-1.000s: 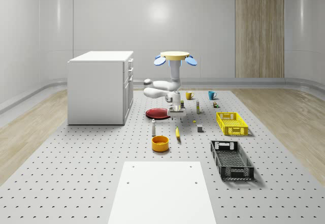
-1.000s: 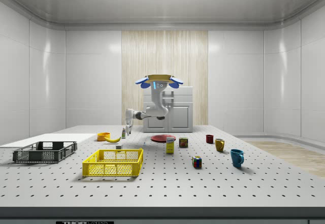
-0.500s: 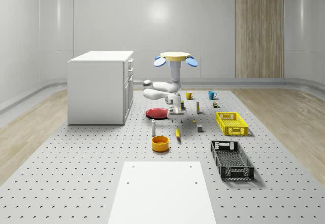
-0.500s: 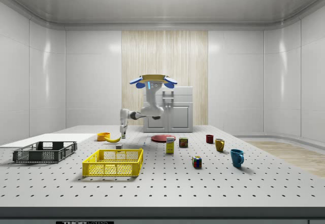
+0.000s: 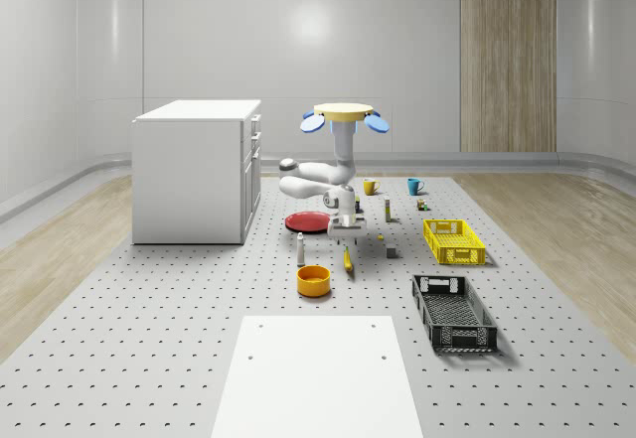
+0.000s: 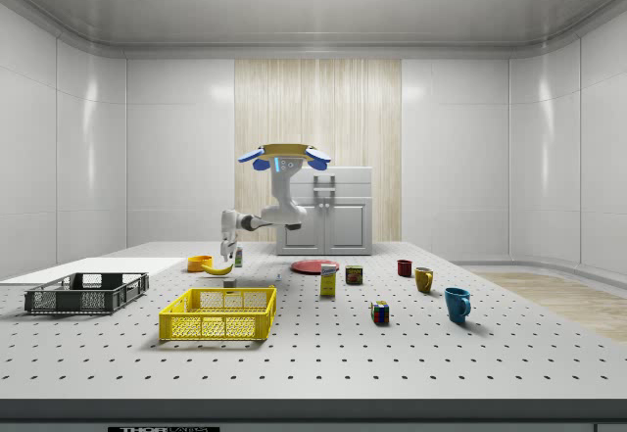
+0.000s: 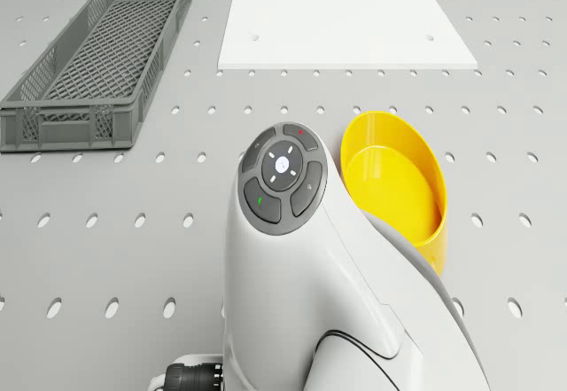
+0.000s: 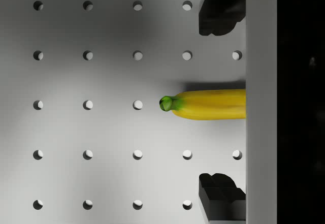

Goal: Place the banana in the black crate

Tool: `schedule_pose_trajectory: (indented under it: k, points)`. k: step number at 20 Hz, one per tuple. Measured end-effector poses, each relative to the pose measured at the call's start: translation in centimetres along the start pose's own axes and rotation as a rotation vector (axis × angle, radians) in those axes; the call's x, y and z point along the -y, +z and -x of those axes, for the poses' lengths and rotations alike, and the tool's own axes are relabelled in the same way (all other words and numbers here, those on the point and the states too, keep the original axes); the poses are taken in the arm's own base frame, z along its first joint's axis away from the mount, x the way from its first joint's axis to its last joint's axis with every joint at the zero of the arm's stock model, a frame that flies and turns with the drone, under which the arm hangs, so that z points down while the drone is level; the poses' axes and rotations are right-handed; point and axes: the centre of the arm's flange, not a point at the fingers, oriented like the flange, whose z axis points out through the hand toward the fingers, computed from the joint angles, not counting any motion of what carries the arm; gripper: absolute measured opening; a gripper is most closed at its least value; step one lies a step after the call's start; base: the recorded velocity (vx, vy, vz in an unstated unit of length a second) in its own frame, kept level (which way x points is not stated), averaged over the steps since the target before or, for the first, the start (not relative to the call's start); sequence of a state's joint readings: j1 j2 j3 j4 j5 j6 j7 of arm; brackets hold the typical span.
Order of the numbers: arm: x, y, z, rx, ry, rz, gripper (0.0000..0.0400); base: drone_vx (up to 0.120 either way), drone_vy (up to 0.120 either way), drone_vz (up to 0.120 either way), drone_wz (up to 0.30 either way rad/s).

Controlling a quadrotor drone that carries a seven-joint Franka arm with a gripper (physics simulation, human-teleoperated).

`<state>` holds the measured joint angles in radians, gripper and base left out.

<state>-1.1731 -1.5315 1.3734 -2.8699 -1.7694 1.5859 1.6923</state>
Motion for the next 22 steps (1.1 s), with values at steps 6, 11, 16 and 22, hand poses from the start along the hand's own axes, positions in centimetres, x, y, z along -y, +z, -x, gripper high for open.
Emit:
schedule_pose_trajectory:
  k: [6,11,16,22]
  points:
    - [0.0,0.0,0.0,0.000,0.000,0.000,0.0400,0.120,0.000,-0.047,0.000]
    - [0.0,0.0,0.0,0.000,0.000,0.000,0.0400,0.072,0.000,-0.056,0.000]
    - [0.0,1.3,0.0,0.000,0.000,0.000,0.0400,0.000,0.000,0.000,0.000]
    - [0.0,3.1,0.0,0.000,0.000,0.000,0.0400,0.000,0.000,0.000,0.000]
